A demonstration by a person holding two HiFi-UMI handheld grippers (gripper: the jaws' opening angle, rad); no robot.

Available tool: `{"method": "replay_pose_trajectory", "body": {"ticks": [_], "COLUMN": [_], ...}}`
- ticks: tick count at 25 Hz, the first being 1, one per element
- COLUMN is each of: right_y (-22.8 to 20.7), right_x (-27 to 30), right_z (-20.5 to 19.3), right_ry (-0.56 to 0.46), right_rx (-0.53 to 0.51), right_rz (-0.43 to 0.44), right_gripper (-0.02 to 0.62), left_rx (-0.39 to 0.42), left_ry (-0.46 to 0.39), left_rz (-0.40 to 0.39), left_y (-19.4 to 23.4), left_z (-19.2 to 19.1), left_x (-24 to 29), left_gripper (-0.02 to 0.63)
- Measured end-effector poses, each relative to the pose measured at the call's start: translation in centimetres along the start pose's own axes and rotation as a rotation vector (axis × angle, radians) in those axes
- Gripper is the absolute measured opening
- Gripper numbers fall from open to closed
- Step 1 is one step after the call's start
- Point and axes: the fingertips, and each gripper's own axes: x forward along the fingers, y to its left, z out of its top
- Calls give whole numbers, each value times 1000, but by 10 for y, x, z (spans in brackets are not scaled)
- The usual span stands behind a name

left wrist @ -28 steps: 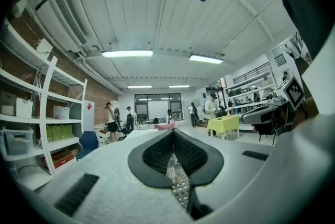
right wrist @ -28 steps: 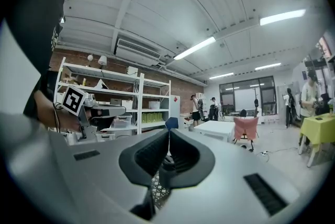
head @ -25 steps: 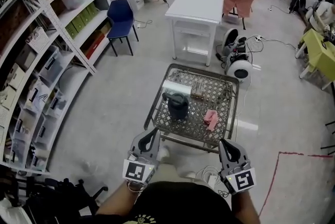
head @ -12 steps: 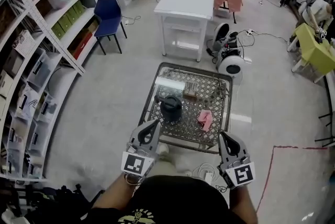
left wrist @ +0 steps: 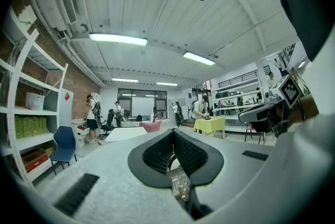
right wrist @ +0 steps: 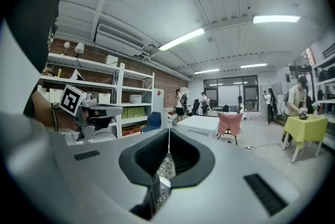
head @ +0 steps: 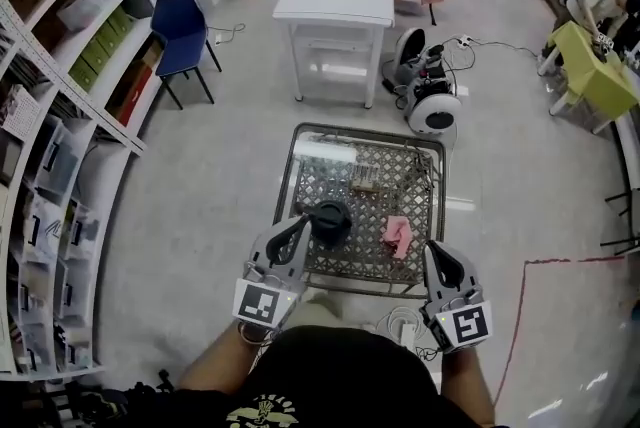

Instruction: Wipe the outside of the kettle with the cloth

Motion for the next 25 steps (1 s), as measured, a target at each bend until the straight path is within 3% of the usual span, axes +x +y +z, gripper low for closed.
{"method": "replay_pose_trajectory", "body": {"ticks": [8, 13, 19, 25], "right_y": [2, -7, -17, -28], "right_x": [43, 52, 52, 36], "right_z": [-2, -15, -22, -28], "right_ry": [39, 92, 128, 179], "right_rx": [-7, 4, -11, -14], "right_rz": [-62, -147, -263, -332], "right_gripper": [12, 12, 12, 12], "left_rx": [-17, -44, -97, -102], "left_ry": [38, 72, 116, 230], "left_rz": [-80, -129, -259, -340], "left_y": [38, 56, 45, 18], "left_z": [-26, -47, -78, -133], "left_x": [35, 57, 85, 120], "left_gripper": [9, 9, 9, 9]}}
